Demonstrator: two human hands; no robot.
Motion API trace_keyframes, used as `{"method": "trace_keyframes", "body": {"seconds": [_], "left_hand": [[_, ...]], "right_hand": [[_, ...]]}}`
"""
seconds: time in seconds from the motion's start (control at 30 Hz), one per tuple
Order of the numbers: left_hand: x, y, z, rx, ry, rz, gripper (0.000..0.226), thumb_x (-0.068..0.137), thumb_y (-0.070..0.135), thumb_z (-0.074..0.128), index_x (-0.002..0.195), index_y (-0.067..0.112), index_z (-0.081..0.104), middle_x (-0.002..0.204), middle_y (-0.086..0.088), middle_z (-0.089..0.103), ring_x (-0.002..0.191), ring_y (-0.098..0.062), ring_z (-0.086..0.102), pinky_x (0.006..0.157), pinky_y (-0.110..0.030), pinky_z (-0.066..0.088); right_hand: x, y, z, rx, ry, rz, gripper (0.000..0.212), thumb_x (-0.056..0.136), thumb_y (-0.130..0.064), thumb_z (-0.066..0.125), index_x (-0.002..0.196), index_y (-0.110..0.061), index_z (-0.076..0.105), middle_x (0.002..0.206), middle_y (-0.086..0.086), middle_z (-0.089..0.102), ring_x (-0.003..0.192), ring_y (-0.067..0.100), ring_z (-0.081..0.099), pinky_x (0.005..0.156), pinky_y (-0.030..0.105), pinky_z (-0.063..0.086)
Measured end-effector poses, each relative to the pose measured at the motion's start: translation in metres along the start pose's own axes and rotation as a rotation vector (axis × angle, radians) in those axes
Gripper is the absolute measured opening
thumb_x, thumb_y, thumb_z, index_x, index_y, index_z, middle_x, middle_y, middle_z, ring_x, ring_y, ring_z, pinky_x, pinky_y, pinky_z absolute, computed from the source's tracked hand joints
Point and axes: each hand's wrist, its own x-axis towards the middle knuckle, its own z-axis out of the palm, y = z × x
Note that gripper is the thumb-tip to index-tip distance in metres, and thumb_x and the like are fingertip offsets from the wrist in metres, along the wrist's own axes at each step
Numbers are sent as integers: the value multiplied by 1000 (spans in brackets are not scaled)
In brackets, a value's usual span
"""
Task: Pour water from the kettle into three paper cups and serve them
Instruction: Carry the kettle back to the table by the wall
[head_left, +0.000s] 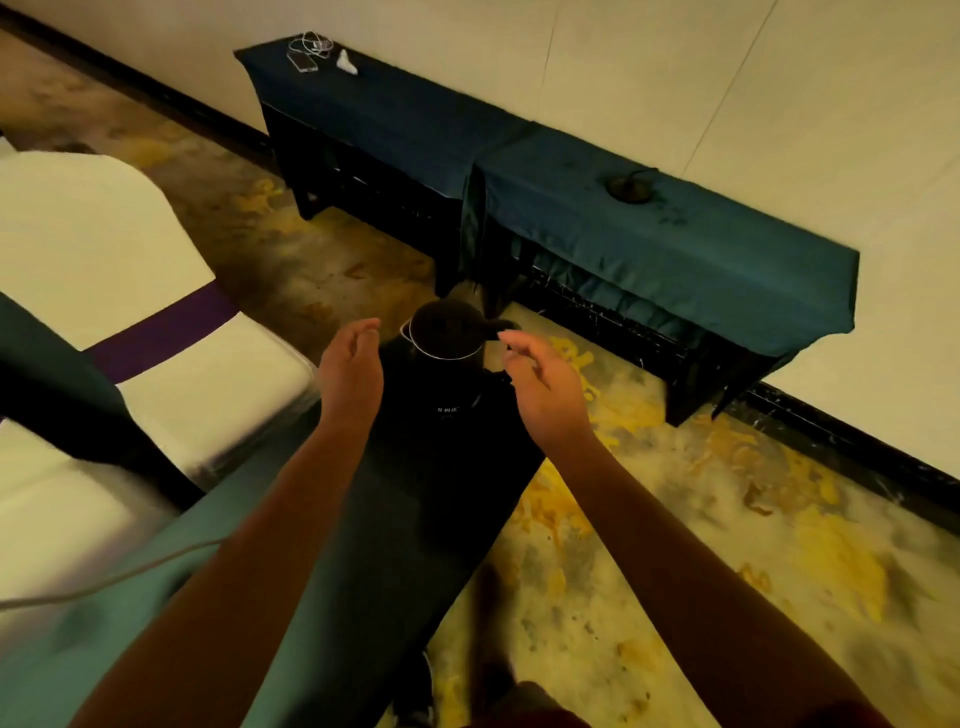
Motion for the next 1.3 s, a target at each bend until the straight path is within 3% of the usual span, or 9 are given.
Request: {"method": "trace_keyframes", "body": {"seconds": [0.27,0.4,0.5,0.57,0.77,0.93,1.03,1.13,1.3], "left_hand": [[40,-8,54,36,75,-80,34,99,22,46,124,14,67,123,-5,68,113,-22,61,101,-39,48],[52,-7,73,67,119,-80,32,99,23,46,122,14,67,118,-9,69,109,-27,62,96,-39,49],[60,-11,82,88,150,-89,31,100,20,46,121,12,67,113,-3,68,91,-10,62,83,-13,48],[68,-14,88,108,172,-108,31,101,17,45,122,11,66,106,2,64,77,5,53,61,4,36],[94,-34,91,123,179,-171,33,102,21,43,126,15,65,112,3,64,95,-8,56,77,-18,39],[113,-50,99,83,153,-210,33,100,20,45,124,14,67,113,2,66,99,-11,58,77,-16,41],[122,-59,101,49,150,-241,35,98,22,44,120,13,69,117,-5,70,109,-20,62,93,-28,49],[129,-71,101,25,152,-276,38,93,27,44,117,14,71,116,-6,72,112,-20,64,104,-40,49],[133,-81,107,-36,113,-310,36,99,19,42,117,8,71,112,-6,72,104,-15,66,99,-33,53]], "right_hand": [[87,45,-13,-29,-68,15,32,99,-19,54,129,-15,66,114,-9,64,95,-5,58,76,4,41],[117,65,-20,0,-90,5,39,92,-28,50,125,-17,67,112,-9,66,97,-1,61,85,18,46],[131,76,-23,22,-120,17,35,94,-26,52,124,-19,68,92,-14,62,77,-6,55,69,11,42],[141,83,-22,2,-104,15,29,97,-20,55,123,-18,68,98,-7,66,78,-6,56,66,5,41],[167,105,-2,-5,-74,74,30,99,-25,58,126,-16,65,115,-3,66,93,-6,58,70,-1,40],[181,126,16,15,-96,145,40,95,-42,57,126,-17,65,114,-2,70,97,1,64,73,6,44],[188,142,18,76,-150,180,52,88,-56,60,123,-17,66,113,0,70,99,2,66,77,6,47],[193,161,22,88,-236,183,59,77,-66,66,114,-20,69,104,-4,73,98,7,69,82,21,54],[201,180,31,40,-379,199,59,66,-63,81,102,-17,72,96,10,76,90,22,75,81,48,61]]}}
